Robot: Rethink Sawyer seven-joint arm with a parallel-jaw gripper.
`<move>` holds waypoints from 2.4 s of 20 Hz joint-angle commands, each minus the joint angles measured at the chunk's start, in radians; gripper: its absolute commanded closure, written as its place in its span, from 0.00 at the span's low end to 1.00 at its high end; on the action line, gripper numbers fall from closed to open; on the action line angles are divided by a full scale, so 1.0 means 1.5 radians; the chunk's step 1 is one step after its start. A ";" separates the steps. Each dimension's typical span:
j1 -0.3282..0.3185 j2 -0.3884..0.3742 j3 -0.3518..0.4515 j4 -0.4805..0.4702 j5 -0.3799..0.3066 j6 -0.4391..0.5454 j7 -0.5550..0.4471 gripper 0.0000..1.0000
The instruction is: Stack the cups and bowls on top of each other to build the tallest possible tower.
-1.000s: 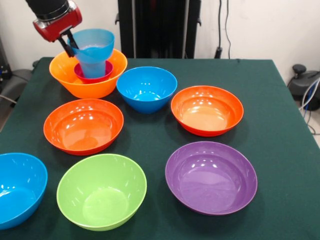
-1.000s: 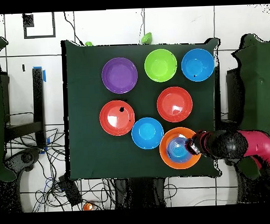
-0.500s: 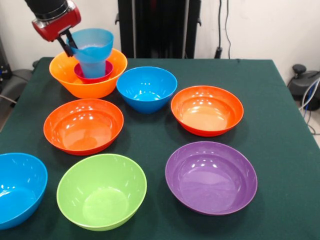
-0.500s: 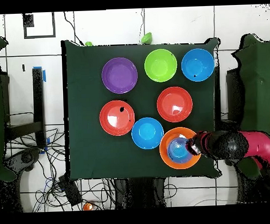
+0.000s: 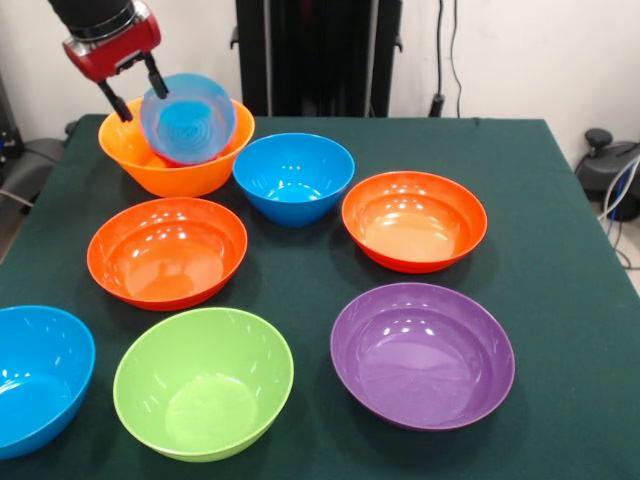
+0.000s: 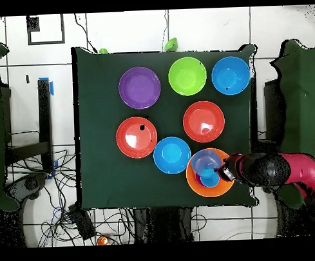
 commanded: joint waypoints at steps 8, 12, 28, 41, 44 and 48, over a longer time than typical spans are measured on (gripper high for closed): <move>0.019 0.010 0.000 -0.001 -0.059 -0.050 -0.147 0.00; 0.021 0.009 0.004 0.003 -0.049 -0.051 -0.132 0.00; 0.040 -0.007 0.002 0.000 -0.049 -0.038 -0.117 1.00; 0.044 -0.015 0.007 -0.003 -0.050 -0.046 -0.116 1.00; 0.040 -0.017 0.022 0.001 -0.020 -0.041 -0.108 1.00; 0.046 -0.043 0.037 0.005 -0.011 -0.036 -0.098 1.00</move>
